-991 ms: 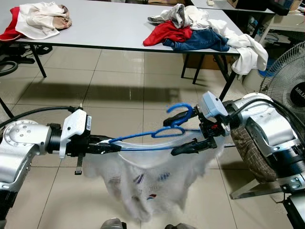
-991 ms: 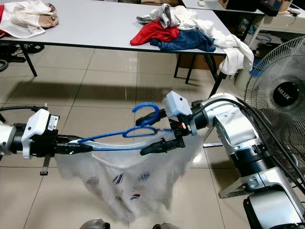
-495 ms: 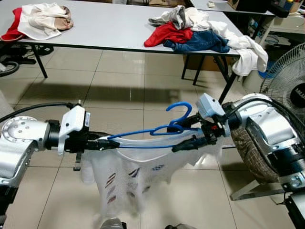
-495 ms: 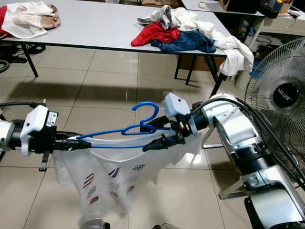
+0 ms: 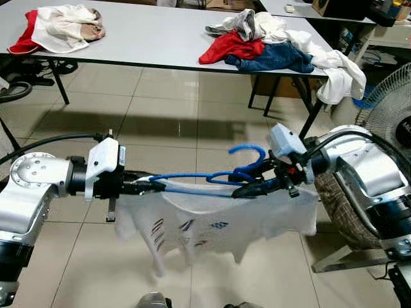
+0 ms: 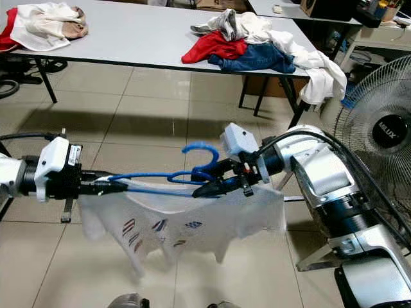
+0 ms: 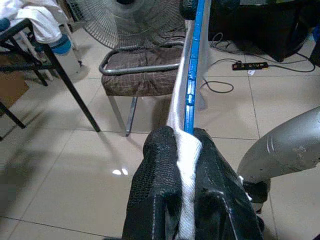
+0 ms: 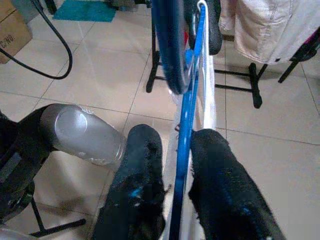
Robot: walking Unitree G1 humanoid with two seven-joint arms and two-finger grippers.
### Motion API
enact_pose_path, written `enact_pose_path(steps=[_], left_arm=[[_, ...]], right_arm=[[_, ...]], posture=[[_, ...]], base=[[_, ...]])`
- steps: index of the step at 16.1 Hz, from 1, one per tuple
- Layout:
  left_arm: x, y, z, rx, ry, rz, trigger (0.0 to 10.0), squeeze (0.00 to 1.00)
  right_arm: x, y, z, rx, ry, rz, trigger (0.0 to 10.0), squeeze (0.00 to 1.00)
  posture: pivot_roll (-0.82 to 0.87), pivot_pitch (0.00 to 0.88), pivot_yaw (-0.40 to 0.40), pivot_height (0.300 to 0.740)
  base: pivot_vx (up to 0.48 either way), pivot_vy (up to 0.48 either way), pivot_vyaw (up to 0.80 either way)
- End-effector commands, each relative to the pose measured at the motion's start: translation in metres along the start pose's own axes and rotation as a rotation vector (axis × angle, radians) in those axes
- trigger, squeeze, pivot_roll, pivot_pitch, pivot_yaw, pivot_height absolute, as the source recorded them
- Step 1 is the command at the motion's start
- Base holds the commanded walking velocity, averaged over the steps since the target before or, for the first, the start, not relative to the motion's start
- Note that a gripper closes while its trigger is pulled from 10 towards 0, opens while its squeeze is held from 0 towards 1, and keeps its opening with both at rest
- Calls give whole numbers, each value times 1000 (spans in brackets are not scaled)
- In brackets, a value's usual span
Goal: Hang hanger
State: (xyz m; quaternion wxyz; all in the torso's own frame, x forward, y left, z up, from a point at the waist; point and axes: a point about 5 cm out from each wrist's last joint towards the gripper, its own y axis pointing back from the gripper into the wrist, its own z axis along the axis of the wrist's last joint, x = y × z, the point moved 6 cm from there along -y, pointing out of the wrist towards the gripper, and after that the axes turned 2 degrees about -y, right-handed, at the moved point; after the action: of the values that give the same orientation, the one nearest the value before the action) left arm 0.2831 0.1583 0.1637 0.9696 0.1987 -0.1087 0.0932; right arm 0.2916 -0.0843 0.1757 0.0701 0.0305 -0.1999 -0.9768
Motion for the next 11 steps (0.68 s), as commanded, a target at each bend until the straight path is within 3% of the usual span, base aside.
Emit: enact_pose_path(steps=[1, 9, 10, 11], left_arm=[[7, 1, 8, -27, -29, 30, 0, 0], [5, -4, 14, -54, -24, -7, 0, 0], [4, -5, 14, -59, -10, -9, 10000, 0], [4, -6, 15, -66, -5, -8, 10000, 0]], right_arm=[[2, 6, 3, 1, 14, -7, 0, 0], [-2, 4, 9, -10, 23, -27, 0, 0], [-2, 5, 10, -11, 25, -30, 0, 0], [-2, 5, 10, -11, 25, -31, 0, 0]], posture=[[-27, 0, -57, 740], [-35, 0, -51, 740], [-35, 0, -51, 740], [-35, 0, -52, 740]], base=[[0, 0, 0], [0, 0, 0], [0, 0, 0], [0, 0, 0]])
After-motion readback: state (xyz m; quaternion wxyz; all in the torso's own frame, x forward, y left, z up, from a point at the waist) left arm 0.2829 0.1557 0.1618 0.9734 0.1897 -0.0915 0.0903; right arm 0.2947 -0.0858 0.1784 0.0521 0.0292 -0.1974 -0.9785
